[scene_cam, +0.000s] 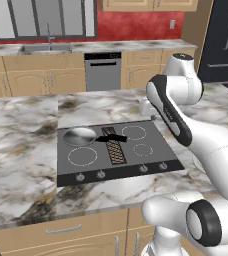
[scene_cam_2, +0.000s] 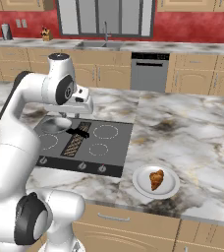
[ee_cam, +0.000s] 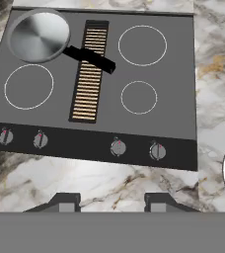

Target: Pick the croissant and place it on the pan. Then turn on the stove to warm the croissant.

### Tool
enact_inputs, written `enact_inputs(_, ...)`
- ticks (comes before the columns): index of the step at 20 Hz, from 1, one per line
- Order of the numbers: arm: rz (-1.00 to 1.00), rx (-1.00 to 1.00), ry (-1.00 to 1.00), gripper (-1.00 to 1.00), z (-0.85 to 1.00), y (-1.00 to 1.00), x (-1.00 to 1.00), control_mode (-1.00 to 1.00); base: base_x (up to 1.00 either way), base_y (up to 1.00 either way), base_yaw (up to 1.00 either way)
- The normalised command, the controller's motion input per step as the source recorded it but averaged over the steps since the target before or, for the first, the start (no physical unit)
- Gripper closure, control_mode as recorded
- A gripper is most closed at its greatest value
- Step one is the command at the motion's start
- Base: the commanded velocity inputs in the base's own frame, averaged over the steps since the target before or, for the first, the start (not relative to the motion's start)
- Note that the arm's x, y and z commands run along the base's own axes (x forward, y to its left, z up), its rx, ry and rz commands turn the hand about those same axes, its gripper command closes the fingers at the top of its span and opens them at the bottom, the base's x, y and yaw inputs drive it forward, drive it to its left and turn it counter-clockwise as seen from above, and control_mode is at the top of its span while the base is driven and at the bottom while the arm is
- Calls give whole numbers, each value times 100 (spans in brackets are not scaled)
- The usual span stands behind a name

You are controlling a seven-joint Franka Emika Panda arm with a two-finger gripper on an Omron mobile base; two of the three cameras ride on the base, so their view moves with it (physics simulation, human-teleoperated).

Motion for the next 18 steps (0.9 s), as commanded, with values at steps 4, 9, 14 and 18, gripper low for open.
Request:
enact_inputs(4,0,0,0,-100,0,-26,0,-100,0,0,0)
enact_inputs(9,-2,0,0,-100,0,-54,0,-100,0,0,0)
enact_inputs(14,0,0,1,-100,0,-44,0,-100,0,0,0)
enact_inputs(18,0,0,0,-100,-1,-45,-7,-100,0,0,0)
